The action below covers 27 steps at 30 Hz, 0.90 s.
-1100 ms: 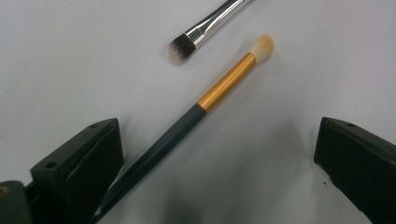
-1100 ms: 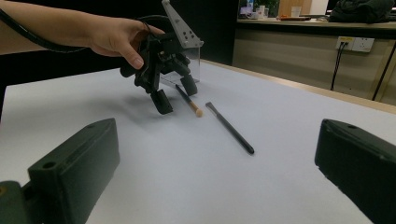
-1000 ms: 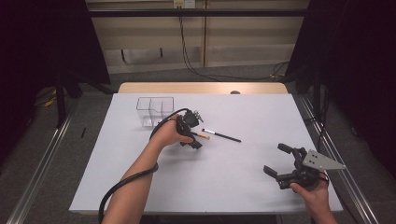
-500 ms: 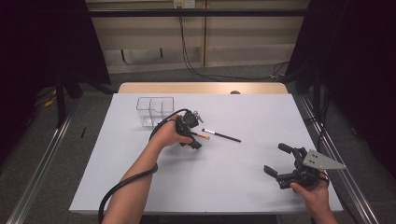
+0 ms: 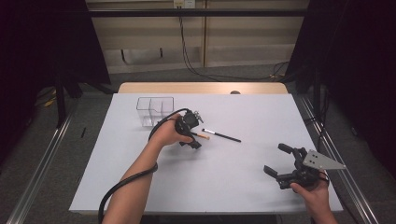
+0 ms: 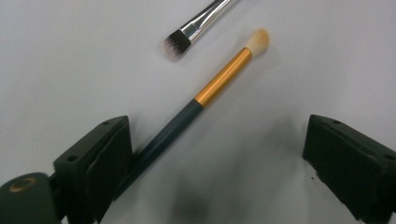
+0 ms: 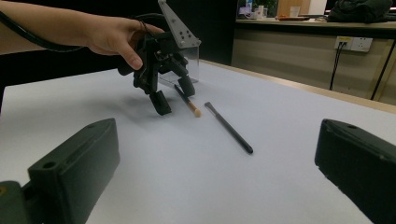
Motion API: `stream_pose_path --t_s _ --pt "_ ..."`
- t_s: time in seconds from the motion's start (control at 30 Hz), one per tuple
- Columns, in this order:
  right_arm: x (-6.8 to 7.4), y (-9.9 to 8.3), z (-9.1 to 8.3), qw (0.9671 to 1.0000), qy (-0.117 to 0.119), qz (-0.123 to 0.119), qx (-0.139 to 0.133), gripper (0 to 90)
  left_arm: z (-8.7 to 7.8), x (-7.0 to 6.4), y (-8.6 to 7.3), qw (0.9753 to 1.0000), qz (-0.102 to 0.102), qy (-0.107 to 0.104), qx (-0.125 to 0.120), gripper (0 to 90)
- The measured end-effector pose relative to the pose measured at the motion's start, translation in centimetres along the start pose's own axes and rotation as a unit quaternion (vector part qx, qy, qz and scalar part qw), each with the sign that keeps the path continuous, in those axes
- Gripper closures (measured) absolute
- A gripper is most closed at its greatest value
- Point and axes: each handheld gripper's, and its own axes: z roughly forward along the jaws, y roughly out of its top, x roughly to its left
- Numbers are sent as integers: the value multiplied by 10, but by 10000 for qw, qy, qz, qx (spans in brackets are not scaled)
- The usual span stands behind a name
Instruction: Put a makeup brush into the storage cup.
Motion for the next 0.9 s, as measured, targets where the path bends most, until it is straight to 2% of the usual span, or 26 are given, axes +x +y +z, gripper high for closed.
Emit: stream_pose_path --t_s 0.1,0.27,0.5,0.67,0.77,0.8,0.9 --pt "0 0 0 10000 5 -9 -1 0 -1 -1 1 10000 -10 -14 8 169" --pt "1 0 0 10000 20 -6 9 0 -4 -3 1 9998 158 -75 10 262" --pt "0 0 0 10000 5 -11 -2 0 -5 -5 1 9996 250 -102 -5 325" --pt "-1 0 0 10000 7 -7 5 0 -8 -7 1 9998 189 -110 27 448" --pt "0 0 0 10000 4 -10 4 0 -8 -8 2 9998 183 -105 54 463" --pt "0 0 0 10000 4 -10 3 0 -9 -7 2 9995 262 -106 132 475" --pt "0 0 0 10000 5 -11 4 0 -10 -10 4 9996 173 -99 194 572"
